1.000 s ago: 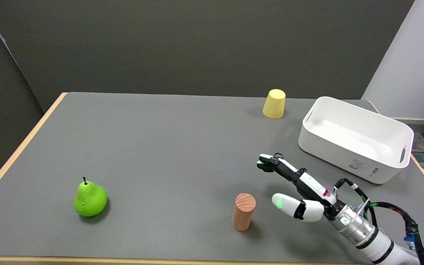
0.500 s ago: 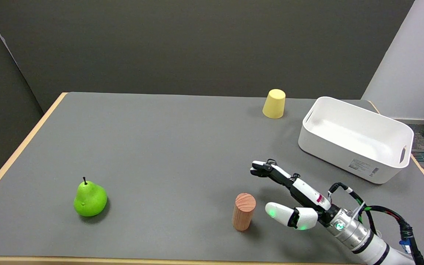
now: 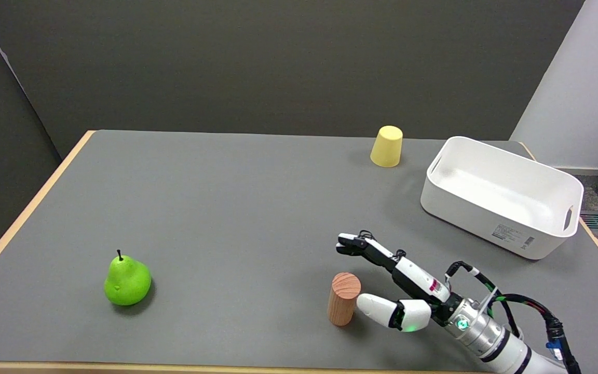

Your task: Pick up the wooden cylinder.

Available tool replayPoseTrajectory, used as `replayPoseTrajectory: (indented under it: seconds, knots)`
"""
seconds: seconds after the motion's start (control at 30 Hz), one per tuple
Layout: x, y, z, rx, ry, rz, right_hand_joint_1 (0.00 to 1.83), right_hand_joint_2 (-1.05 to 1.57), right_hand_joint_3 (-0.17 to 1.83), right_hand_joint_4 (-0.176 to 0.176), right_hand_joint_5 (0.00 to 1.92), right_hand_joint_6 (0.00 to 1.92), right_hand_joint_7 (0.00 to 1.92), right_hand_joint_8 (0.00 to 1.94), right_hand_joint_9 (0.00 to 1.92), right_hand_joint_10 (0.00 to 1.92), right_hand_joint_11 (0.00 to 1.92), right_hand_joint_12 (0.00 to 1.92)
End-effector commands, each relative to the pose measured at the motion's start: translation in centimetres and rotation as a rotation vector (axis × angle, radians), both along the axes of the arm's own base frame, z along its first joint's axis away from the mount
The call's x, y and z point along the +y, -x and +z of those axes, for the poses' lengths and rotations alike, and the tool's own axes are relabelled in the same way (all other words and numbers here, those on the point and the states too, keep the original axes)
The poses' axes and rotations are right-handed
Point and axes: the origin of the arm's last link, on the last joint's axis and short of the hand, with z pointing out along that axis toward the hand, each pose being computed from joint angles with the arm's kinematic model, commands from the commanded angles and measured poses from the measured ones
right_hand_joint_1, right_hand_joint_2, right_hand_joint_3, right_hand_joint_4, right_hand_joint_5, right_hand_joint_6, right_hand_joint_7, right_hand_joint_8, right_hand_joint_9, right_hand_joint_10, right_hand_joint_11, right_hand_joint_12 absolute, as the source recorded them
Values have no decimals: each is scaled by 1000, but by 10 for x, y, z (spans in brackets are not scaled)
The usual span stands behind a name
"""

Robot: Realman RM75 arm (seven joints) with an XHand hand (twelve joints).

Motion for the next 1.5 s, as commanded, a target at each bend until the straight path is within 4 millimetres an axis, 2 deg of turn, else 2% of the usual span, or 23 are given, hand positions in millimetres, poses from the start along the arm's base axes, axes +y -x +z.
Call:
replayPoseTrajectory:
  seconds: [0.03,0.1,0.17,0.2,0.47,0.53,0.6,0.87,1.5]
  knots:
    - [-7,6,-23,-12,-27,-20,382,617,929,-176,84,530,78,457,-1,623,-1,830]
    - [-7,6,-24,-13,-28,-21,382,618,926,-176,85,528,78,455,-1,622,-1,829]
    - [-7,6,-24,-14,-28,-22,391,695,757,-176,121,456,106,370,-1,617,-1,807]
    - [-7,6,-24,-14,-27,-23,392,700,746,-176,123,451,107,364,-1,618,-1,805]
    - [-4,16,-34,-35,-20,-54,395,696,750,-176,105,436,83,360,-1,568,-1,800]
    - [-4,16,-34,-34,-19,-54,387,672,801,-176,93,456,65,377,-1,584,-1,799]
    - [-5,16,-34,-32,-18,-52,397,698,744,-176,105,430,81,356,-1,551,-1,791]
    - [-7,17,-34,24,-4,-40,410,697,745,-176,104,427,79,354,-1,546,-1,789]
    - [-29,12,-37,47,-1,-20,513,702,778,-176,126,457,94,359,-1,586,-1,805]
